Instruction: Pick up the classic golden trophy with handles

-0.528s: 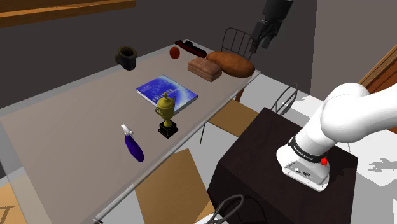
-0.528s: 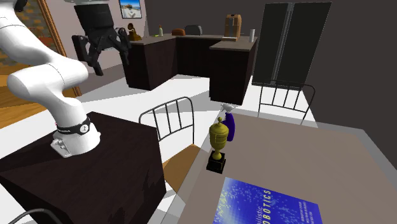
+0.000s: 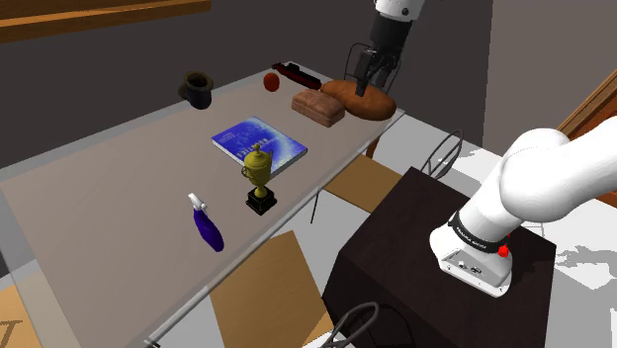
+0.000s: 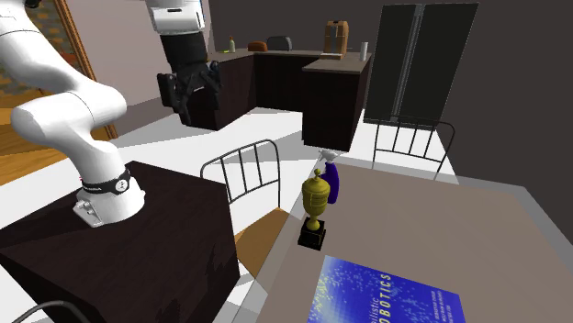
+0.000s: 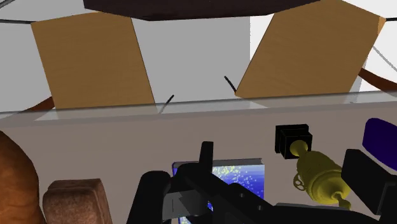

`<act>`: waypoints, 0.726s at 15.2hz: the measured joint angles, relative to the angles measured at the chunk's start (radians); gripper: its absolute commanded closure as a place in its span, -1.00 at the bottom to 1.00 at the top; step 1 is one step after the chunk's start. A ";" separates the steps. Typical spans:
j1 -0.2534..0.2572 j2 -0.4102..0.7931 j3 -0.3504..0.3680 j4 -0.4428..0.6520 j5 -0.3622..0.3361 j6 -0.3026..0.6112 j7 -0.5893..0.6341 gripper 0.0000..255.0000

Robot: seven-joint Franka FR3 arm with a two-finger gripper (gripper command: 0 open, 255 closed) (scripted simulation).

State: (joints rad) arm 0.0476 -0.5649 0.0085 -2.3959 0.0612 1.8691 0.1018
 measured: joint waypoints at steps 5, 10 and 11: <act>0.026 0.160 0.056 0.048 0.007 0.116 0.052 -1.00; 0.045 0.350 0.107 0.145 -0.011 0.208 0.110 -1.00; 0.049 0.386 0.116 0.166 -0.017 0.224 0.122 -1.00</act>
State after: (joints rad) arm 0.0966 -0.1785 0.1244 -2.2302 0.0440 2.0930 0.2234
